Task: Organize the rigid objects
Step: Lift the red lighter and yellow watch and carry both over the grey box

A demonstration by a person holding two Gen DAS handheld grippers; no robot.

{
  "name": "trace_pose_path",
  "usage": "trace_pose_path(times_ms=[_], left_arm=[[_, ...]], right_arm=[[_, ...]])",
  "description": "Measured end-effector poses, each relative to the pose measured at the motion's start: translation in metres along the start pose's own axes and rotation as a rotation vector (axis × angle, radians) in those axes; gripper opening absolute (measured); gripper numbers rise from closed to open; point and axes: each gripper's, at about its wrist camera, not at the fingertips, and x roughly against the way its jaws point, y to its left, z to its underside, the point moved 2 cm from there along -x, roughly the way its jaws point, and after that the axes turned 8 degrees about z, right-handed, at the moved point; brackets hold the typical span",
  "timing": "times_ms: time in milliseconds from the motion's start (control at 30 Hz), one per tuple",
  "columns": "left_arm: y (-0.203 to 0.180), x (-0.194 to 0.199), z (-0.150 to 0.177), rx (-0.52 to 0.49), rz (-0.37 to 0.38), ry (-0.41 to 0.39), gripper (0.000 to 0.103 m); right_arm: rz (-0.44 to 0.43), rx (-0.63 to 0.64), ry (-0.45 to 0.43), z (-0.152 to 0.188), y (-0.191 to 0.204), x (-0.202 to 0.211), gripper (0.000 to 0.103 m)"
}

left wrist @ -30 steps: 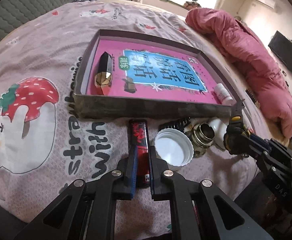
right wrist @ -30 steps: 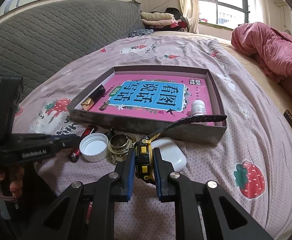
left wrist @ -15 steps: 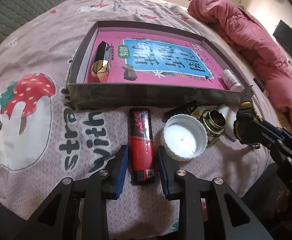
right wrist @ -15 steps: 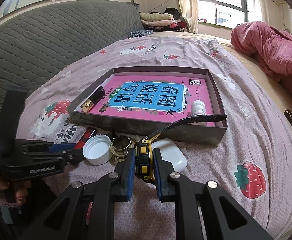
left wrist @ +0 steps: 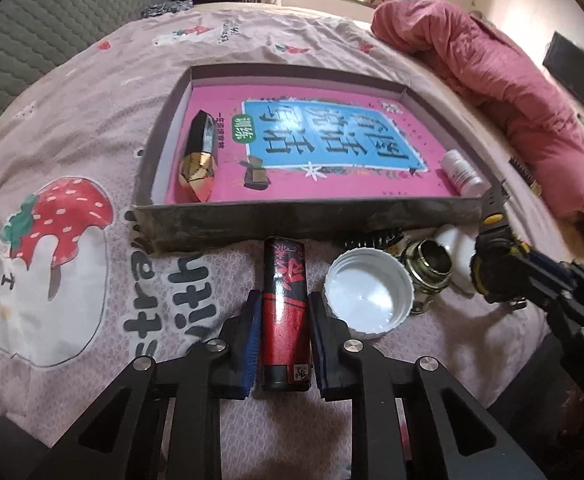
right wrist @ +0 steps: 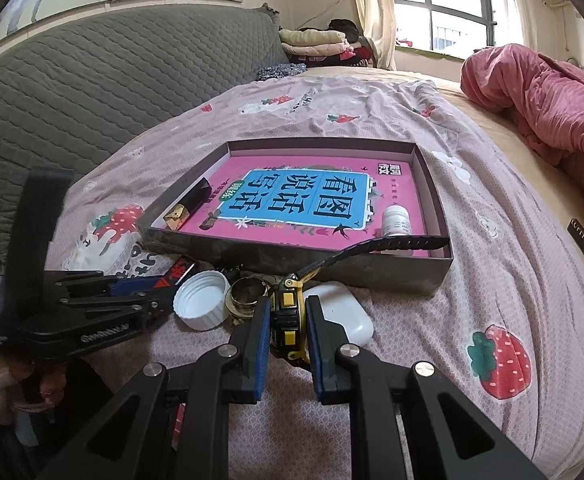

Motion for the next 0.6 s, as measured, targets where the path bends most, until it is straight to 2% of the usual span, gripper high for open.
trace_pose_path(times_ms=[267,600], left_arm=[[0.001,0.034,-0.001,0.037,0.03,-0.061,0.023],[-0.014,0.066,-0.011,0.006,0.01,-0.133,0.023]], right_arm=[[-0.011,0.023,-0.043,-0.006,0.005,0.013,0.017],[-0.005,0.073,-0.129,-0.017,0.018,0.04,0.017]])
